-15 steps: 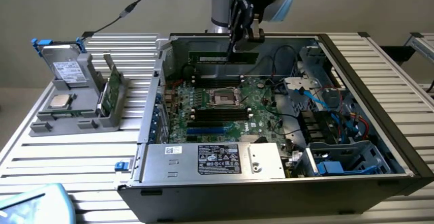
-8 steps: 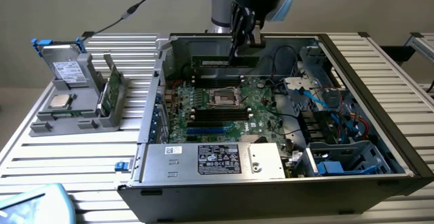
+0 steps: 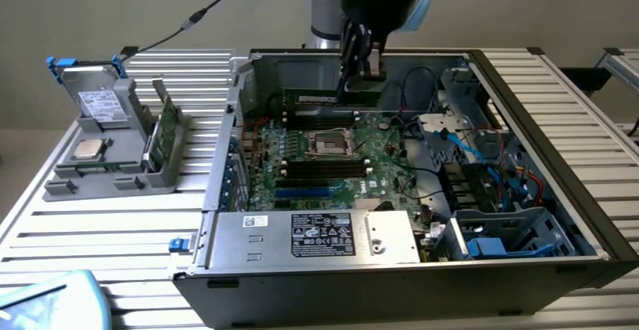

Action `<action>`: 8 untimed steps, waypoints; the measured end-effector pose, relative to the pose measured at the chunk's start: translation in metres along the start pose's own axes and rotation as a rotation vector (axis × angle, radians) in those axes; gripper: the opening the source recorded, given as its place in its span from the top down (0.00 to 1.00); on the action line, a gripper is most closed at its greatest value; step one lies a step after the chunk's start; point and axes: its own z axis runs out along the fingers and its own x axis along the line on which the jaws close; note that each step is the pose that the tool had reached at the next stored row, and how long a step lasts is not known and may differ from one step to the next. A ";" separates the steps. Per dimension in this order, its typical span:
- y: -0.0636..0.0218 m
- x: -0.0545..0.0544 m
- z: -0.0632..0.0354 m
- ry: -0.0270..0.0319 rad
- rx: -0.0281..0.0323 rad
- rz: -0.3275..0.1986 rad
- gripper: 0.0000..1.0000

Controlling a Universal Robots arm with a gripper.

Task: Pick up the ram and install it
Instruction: 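Insert the ram into the slot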

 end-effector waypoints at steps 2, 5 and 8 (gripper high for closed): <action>-0.0006 0.000 0.0037 -0.0022 0.0015 0.014 0.86; -0.0014 0.001 0.0087 -0.0025 0.0019 0.019 0.86; -0.0023 0.001 0.0132 -0.0005 0.0026 0.019 0.86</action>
